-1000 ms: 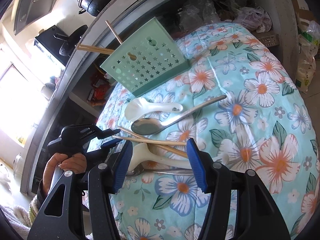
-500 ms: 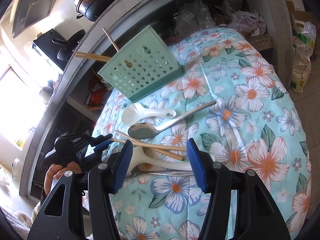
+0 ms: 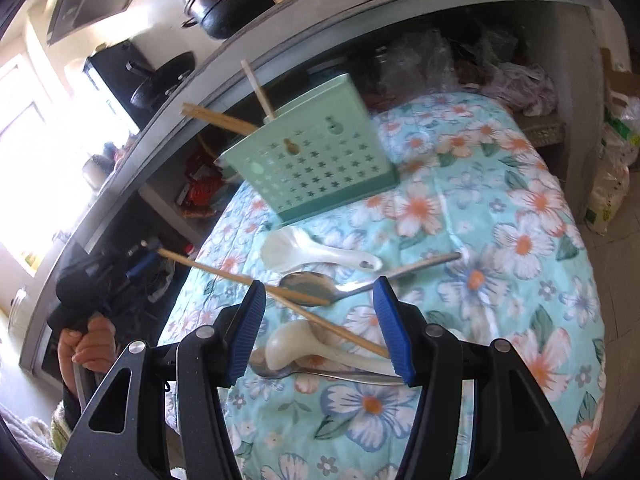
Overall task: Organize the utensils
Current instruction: 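Lift the left tool's chopstick over the holder while the right tool grasps a chopstick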
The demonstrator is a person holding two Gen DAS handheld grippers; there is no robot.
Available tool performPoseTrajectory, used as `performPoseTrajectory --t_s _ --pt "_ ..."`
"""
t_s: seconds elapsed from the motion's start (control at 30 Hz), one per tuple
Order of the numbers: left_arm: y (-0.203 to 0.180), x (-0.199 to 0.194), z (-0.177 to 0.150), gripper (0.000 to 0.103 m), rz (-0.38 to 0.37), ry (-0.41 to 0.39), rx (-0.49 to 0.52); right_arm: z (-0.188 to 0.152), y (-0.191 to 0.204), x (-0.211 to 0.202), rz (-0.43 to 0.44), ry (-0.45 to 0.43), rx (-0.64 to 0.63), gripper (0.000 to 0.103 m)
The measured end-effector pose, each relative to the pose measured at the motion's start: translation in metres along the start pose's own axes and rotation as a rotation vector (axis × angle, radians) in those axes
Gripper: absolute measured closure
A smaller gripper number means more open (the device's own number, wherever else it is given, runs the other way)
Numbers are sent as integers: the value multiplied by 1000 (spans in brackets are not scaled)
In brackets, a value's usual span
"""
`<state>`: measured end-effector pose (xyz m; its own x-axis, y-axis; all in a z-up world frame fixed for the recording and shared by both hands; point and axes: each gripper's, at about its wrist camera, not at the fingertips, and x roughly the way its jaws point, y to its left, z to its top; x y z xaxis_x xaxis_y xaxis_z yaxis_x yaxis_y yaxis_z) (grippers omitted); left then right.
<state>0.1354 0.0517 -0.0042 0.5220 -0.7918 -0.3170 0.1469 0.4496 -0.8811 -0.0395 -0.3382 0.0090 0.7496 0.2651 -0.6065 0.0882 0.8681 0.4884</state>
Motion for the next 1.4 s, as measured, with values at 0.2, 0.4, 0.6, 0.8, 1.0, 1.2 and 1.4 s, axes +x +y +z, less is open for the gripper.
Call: performPoseTrajectory --t_s 0.2,0.4,0.6,0.8,1.0,1.2,1.4 --pt "-17 -48 23 98 72 -168 166 7 50 41 24 103 -219 48" --pt "-34 -80 33 98 193 -327 312 4 93 105 29 273 -452 49" --pt "-51 -102 35 98 278 -448 427 7 123 161 -6 379 -627 61" --pt "-55 -106 37 98 306 -477 466 6 128 206 -33 493 -718 72" --pt "-51 -101 36 98 320 -471 462 0 131 219 -39 503 -766 92" --pt "-52 -99 35 98 323 -469 465 5 134 206 -47 426 -800 96" --pt "-65 -101 29 98 310 -493 508 42 132 147 -30 216 -731 97"
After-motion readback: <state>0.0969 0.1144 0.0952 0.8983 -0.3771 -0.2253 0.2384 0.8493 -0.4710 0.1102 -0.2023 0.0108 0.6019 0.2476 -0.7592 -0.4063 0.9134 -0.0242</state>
